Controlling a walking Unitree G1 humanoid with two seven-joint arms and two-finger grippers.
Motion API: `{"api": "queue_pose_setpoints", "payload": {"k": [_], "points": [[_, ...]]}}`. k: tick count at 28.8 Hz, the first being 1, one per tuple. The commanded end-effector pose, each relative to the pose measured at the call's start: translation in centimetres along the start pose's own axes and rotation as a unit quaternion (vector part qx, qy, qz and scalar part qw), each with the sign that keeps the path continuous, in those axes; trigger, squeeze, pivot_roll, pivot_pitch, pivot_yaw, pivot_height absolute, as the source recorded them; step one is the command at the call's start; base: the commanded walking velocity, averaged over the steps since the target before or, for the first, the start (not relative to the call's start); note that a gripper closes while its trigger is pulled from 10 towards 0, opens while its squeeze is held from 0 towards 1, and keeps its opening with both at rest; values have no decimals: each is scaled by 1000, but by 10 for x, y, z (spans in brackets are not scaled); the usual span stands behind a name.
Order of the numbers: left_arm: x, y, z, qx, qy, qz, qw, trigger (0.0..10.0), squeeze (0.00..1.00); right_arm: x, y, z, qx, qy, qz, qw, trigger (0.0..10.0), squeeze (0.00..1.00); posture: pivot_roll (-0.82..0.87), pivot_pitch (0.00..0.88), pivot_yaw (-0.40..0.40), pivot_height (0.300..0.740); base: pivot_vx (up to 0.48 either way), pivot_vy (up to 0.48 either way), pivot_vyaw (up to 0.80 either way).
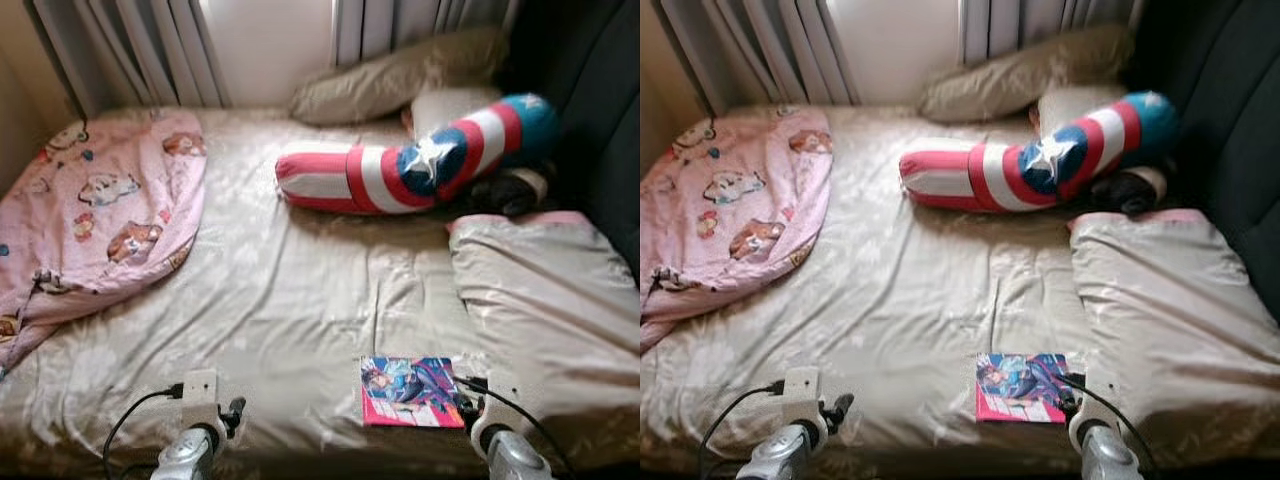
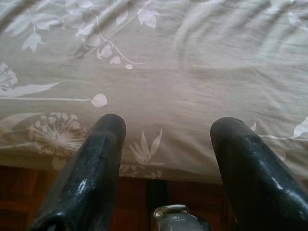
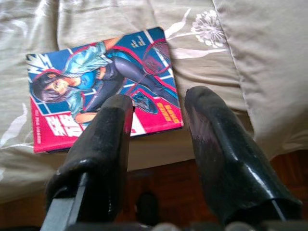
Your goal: Clean up the room
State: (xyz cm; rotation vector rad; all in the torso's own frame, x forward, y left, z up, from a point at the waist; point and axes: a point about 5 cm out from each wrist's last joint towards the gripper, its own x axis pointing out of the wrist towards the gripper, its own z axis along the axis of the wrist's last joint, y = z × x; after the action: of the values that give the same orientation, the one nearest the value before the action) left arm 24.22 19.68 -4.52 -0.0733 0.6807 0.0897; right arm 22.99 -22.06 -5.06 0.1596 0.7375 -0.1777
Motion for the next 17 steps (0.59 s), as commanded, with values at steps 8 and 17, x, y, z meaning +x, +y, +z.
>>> {"api": "queue_pose_setpoints", "payload": {"k": [8,17], "points": [[-12,13,-38,5,71,17,997,10000,0,-9,-11,-33,-6,68,-18,998,10000,0,67,0,-15,740,0,0,0],[-16,17,-48,8,90,19,996,10000,0,-8,-10,-29,6,60,-10,998,10000,0,72,0,-12,740,0,202,433]]}}
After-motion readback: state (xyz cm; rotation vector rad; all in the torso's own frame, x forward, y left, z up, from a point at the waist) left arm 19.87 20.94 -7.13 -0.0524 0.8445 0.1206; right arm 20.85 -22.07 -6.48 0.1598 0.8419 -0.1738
